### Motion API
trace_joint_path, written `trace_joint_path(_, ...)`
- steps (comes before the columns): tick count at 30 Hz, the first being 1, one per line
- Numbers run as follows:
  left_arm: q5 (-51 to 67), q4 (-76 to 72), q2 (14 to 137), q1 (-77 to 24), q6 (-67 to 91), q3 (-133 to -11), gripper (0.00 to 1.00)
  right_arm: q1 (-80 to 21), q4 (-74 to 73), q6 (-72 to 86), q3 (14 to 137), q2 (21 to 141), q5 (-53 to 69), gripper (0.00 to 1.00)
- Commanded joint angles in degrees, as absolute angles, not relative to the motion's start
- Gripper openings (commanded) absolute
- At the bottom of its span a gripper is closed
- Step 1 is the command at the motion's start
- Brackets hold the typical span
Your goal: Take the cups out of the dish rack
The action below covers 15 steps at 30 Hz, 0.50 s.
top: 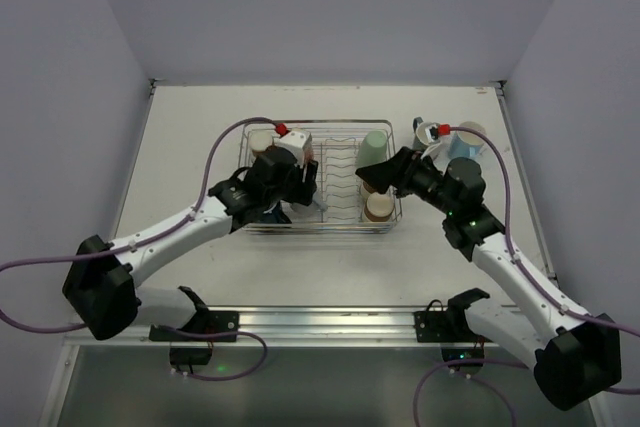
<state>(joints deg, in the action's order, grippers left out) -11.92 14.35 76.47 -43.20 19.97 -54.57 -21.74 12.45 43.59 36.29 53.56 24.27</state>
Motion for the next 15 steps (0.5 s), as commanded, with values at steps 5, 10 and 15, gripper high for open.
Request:
trace_joint_path(5,-11.0,5.6,63.1,-43.4,22.1,-57.1,0.00,-25.2,24.2,51.6,34.0,56.2,25.8,0.86)
trace_joint_path(10,-4.2,-4.0,52.5,-43.4,22.8,-50.6,0.00,-26.5,29.6,57.7,31.7,56.4,23.2,0.86)
trace_joint_path(15,1.6,-12.5,46.4,-43.3,22.9,-44.6,0.00,-29.6,32.7,61.4,32.4,58.1,25.4,0.86)
